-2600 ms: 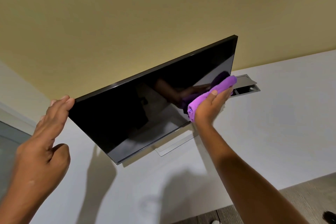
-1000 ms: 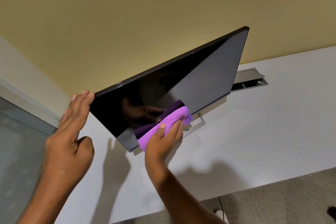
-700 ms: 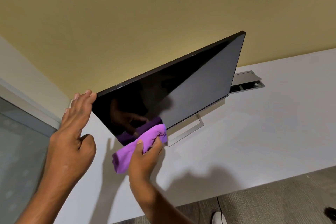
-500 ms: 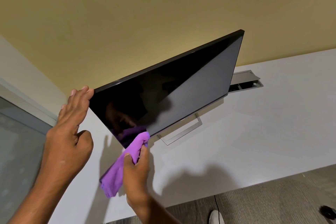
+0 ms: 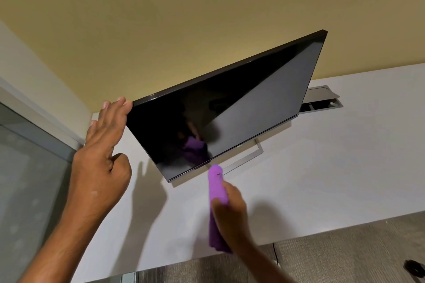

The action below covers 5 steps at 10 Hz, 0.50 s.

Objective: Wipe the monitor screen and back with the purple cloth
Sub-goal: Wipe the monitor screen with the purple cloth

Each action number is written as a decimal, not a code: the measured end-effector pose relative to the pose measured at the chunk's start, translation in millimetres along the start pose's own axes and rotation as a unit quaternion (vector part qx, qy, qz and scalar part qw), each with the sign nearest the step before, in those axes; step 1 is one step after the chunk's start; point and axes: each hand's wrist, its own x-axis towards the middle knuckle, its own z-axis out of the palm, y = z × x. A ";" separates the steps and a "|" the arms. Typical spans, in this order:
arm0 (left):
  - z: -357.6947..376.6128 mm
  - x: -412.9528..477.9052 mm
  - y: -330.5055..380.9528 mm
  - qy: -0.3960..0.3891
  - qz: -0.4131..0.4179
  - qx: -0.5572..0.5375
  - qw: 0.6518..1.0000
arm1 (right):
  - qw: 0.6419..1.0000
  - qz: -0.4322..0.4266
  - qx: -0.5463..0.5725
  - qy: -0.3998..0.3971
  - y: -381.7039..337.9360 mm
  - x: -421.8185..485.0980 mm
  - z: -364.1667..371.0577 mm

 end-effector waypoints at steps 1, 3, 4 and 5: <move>0.4 -0.1 -0.5 0.002 -0.003 0.002 1.000 | 0.983 -0.083 -0.146 0.076 35.3 27.0 -13.0; 2.9 -1.2 1.8 0.016 -0.006 -0.012 1.000 | 0.936 -0.136 -0.320 0.056 40.5 82.6 25.9; 4.6 -0.7 3.1 0.018 -0.002 -0.013 1.000 | 0.926 -0.178 -0.331 0.028 31.3 98.6 45.0; 4.1 -2.8 -1.2 0.039 0.009 0.009 0.999 | 0.889 -0.280 -0.359 -0.050 28.6 114.6 55.6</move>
